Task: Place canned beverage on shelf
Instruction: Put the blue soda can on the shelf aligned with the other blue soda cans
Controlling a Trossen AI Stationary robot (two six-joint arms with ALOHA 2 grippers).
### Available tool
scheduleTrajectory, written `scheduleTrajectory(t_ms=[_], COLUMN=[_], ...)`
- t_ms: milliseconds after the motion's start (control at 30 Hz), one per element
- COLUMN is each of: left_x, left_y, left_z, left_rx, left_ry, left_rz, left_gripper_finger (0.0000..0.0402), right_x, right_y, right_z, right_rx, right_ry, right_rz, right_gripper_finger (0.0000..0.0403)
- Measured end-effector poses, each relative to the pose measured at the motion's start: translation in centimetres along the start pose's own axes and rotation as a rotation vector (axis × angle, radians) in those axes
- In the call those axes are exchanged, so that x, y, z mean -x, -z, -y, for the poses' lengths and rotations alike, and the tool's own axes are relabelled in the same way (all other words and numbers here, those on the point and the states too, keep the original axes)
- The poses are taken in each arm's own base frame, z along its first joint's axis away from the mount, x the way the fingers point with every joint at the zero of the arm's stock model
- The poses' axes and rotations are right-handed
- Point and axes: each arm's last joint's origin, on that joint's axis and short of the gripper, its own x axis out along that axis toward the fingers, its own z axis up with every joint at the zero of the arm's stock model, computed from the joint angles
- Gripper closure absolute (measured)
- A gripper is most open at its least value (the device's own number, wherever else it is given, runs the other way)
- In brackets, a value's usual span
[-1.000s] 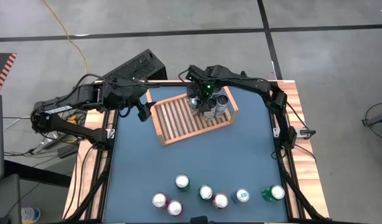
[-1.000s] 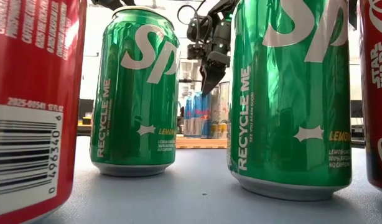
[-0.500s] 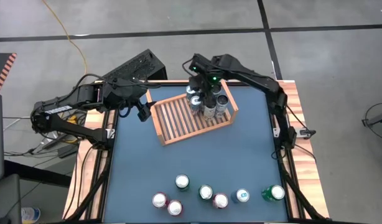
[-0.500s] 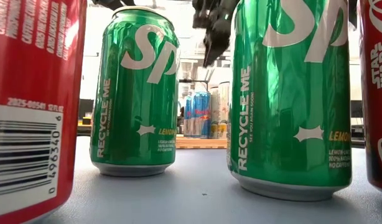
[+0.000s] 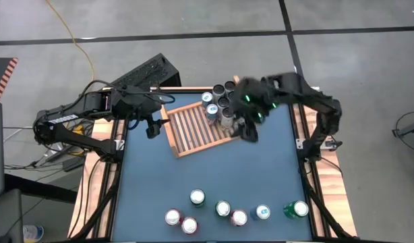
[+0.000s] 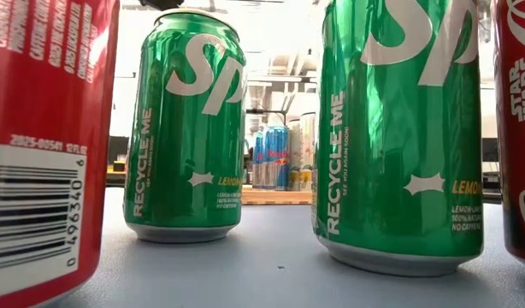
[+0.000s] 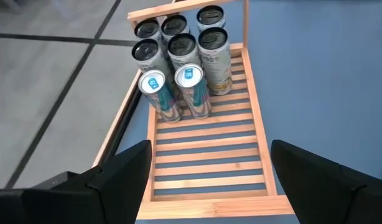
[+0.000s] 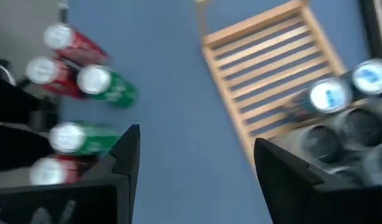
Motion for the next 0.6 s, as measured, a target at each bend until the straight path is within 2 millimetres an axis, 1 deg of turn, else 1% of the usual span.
scheduleTrajectory(t_ms=[100,167,267,367,467,600], left_x=[0.0,0.0,0.0,0.0,0.0,0.0], left_y=[0.0,0.0,0.0,0.0,0.0,0.0], left_z=[0.0,0.1,0.2,0.2,0.2,0.2], left_rx=[-0.009,-0.014,-0.029,-0.019,0.014,0.05], left_ry=[0.009,0.034,0.071,0.082,0.081,0.081], left_rz=[-0.001,0.0,0.002,0.002,0.001,-0.001], left_gripper_finger=[0.0085,0.0085,0.0085,0.0085,0.0085,0.0085], right_x=[0.3,0.0,-0.5,-1.1,-2.4,-4.2], right_y=[0.7,1.2,2.2,4.0,5.9,8.4], right_z=[-3.5,-5.9,-9.1,-12.0,-14.6,-17.3], right_rx=[-0.053,-0.087,-0.19,-0.309,-0.411,-0.518], right_ry=[-0.033,-0.03,-0.029,-0.045,-0.026,0.034], right_rz=[-0.007,-0.019,-0.05,-0.121,-0.207,-0.309], right_gripper_finger=[0.0173,0.0173,0.0173,0.0173,0.0173,0.0173])
